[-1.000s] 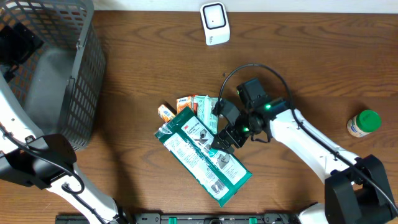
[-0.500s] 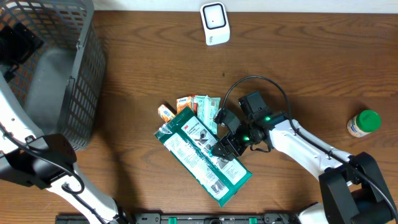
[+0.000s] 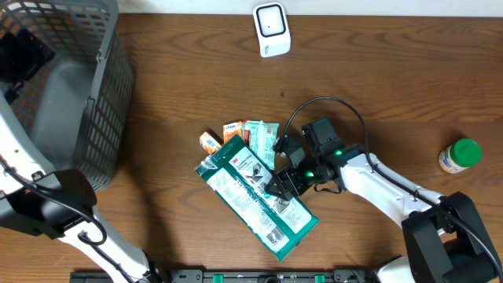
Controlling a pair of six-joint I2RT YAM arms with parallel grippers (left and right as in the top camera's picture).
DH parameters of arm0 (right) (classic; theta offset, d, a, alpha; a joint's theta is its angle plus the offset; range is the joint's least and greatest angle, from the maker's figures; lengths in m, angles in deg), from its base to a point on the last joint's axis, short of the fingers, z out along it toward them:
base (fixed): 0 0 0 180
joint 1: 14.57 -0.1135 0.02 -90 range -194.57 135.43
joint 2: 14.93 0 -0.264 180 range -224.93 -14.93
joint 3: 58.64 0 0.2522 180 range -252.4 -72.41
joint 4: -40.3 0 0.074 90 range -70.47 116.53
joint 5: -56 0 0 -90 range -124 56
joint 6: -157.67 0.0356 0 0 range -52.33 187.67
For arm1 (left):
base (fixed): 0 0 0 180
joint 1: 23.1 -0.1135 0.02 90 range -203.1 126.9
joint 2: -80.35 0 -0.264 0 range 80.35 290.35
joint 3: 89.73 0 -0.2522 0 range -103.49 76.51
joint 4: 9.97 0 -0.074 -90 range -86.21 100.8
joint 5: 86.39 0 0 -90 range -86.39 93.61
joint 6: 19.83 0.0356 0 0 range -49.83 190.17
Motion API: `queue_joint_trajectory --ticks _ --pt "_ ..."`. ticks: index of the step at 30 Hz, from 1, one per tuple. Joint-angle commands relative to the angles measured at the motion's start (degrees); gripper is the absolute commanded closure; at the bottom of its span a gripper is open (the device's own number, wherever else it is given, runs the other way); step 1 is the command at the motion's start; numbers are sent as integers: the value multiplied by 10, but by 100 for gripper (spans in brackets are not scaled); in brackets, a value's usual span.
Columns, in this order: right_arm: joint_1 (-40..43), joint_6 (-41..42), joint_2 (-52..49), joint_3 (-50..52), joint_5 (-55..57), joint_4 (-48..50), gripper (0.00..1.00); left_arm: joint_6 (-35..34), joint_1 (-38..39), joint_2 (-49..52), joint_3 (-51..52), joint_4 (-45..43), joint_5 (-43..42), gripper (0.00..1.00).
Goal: Scan the item barcode
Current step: 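Grasp the green gloves package edge with the right gripper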
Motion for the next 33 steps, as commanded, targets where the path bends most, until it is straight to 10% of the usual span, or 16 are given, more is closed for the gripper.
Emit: queue_joint_trajectory --ticks 1,13,33 --pt "-5 35 -2 8 -1 10 26 -1 0 -14 -10 2 -7 2" --pt "-5 153 -2 54 -18 66 43 -1 0 -13 -10 2 -7 2" --pt "-50 163 -2 54 -52 58 44 -1 0 -13 -10 2 -7 2"
